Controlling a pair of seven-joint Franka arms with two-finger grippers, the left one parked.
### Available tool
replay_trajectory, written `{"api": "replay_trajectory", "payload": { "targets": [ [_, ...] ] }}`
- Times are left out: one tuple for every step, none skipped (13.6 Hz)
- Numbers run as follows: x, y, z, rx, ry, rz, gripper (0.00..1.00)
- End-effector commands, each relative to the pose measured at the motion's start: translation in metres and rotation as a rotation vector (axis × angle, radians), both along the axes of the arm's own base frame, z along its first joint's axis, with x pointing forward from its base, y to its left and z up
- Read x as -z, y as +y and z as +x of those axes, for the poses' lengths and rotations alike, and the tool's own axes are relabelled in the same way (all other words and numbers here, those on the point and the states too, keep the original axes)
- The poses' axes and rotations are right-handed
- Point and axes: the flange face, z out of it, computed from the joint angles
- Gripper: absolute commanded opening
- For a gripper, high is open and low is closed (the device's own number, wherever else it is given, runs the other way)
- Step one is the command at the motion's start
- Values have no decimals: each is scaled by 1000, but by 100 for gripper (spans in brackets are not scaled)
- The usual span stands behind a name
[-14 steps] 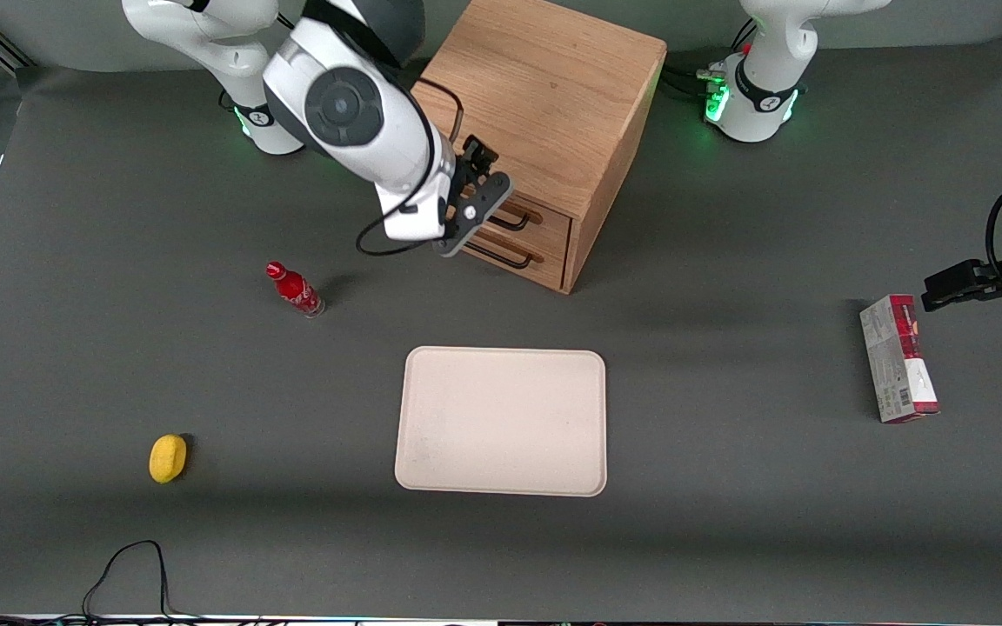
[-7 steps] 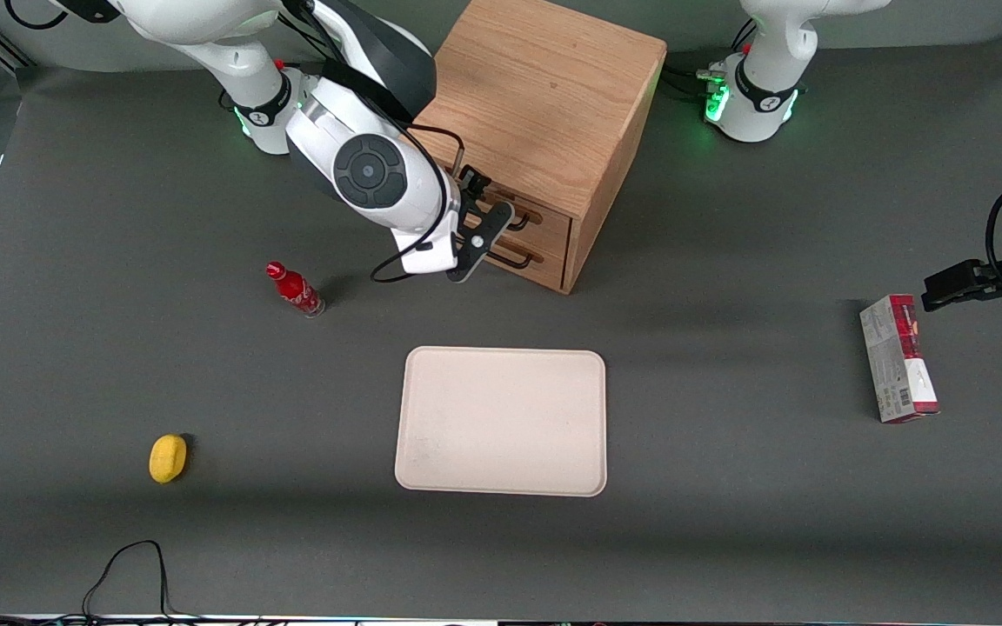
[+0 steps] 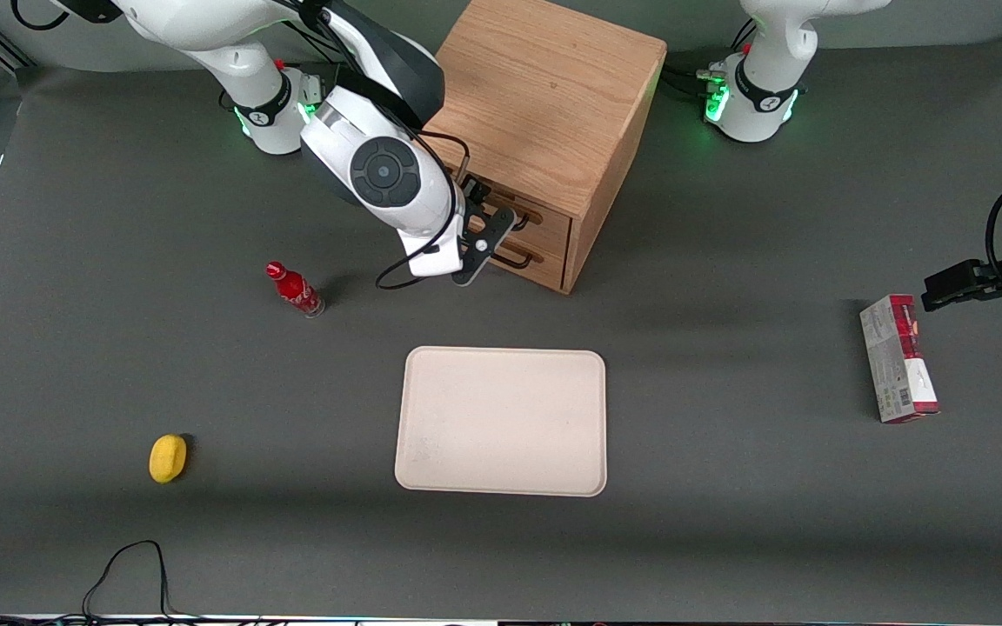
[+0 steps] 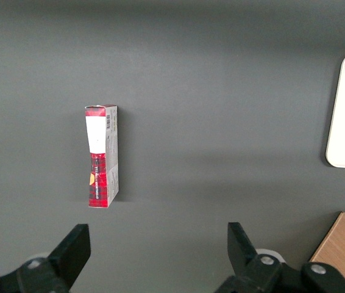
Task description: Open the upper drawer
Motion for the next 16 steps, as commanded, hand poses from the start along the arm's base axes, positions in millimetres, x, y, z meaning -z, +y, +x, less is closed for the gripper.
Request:
{"api": "replay_trajectory", "payload": {
  "targets": [
    [6, 1, 7, -36, -47, -1, 100],
    [5, -1, 13, -47, -59, 1, 100],
    [1, -4, 19, -55, -73, 6, 100],
    [0, -10, 26, -61, -83, 8, 100],
    [-3, -17, 36, -50, -100, 3, 100],
    [-5, -26, 49, -39, -130, -12, 100],
    [-8, -30, 58, -36, -151, -17, 100],
    [-10, -37, 69, -19, -162, -17, 100],
    [-9, -47, 83, 7, -169, -17, 100],
    [-10, -56, 97, 21, -177, -10, 100],
    [-12, -67, 111, -1, -191, 2, 100],
    [-9, -83, 127, -11, -200, 5, 100],
    [-5, -97, 138, -4, -203, 0, 100],
    [-1, -104, 147, 7, -204, 0, 100],
    [-1, -108, 155, 18, -210, 6, 100],
    [-1, -109, 160, 24, -214, 11, 100]
  ]
}}
